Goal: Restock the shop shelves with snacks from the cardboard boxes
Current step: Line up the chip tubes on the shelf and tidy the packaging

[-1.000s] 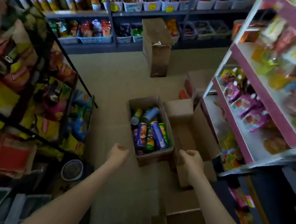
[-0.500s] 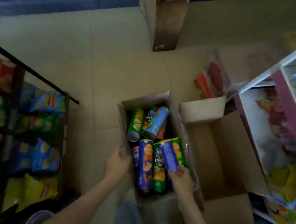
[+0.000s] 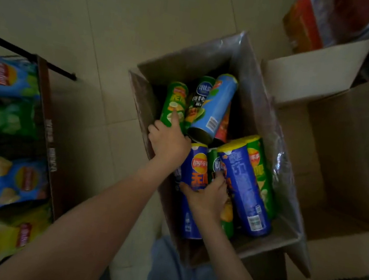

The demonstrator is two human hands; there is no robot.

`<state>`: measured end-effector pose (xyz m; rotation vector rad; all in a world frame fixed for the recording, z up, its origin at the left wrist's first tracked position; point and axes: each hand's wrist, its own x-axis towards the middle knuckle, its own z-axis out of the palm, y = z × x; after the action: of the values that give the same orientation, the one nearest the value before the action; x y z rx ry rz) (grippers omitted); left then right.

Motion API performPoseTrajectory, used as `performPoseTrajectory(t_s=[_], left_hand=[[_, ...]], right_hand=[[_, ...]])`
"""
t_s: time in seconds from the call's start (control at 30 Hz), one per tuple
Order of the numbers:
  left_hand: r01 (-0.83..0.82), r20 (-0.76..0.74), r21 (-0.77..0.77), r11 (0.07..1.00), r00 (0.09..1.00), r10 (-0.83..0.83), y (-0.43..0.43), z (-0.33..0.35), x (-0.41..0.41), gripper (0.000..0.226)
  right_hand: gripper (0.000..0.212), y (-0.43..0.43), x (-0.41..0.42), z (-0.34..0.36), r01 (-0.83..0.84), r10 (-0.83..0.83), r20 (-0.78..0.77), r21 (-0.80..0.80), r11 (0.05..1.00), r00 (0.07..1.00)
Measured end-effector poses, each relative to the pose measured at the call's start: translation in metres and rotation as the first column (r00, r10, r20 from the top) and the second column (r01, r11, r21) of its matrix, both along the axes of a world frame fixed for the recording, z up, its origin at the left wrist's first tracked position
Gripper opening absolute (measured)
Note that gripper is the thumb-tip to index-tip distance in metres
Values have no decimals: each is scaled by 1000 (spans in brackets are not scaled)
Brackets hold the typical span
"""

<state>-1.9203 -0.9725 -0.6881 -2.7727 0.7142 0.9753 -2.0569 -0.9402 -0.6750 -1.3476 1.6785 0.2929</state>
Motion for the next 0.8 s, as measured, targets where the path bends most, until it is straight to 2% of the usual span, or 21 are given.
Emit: performPoseTrajectory(t_s=[0.07, 0.13, 0.2, 0.37, 0.47, 0.57, 0.7, 0.8], left_hand=[[37, 1, 71, 997, 999, -37, -5, -6, 8, 88], [77, -1, 105, 992, 997, -77, -9, -8, 15, 94], [54, -55, 96, 994, 997, -49, -10, -3, 21, 98], [-121, -245, 8, 993, 962, 119, -3, 30, 28, 96], [-340, -424, -72, 938, 861, 280, 21, 52, 23, 101], [-504, -595, -148, 851, 733, 330, 53, 74, 15, 106], [-625, -732, -117, 772, 579, 358, 91, 91, -2, 105], [-672, -776, -53, 739, 493, 393, 97, 93, -12, 112]], right_hand=[[109, 7, 5, 0, -197, 199, -85, 29, 980, 976], [107, 12, 9, 0, -304, 304, -139, 24, 952, 942], [109, 12, 12, 0, -308, 309, -148, 26, 951, 940], [114, 3, 6, 15, -243, 247, -93, 45, 969, 965], [113, -3, -8, 31, -219, 219, -12, 4, 976, 976], [114, -7, -16, 45, -195, 194, 78, -4, 981, 978], [116, -12, -21, 57, -122, 107, 212, 60, 991, 972], [118, -15, -17, 55, -47, -1, 300, 153, 987, 954]])
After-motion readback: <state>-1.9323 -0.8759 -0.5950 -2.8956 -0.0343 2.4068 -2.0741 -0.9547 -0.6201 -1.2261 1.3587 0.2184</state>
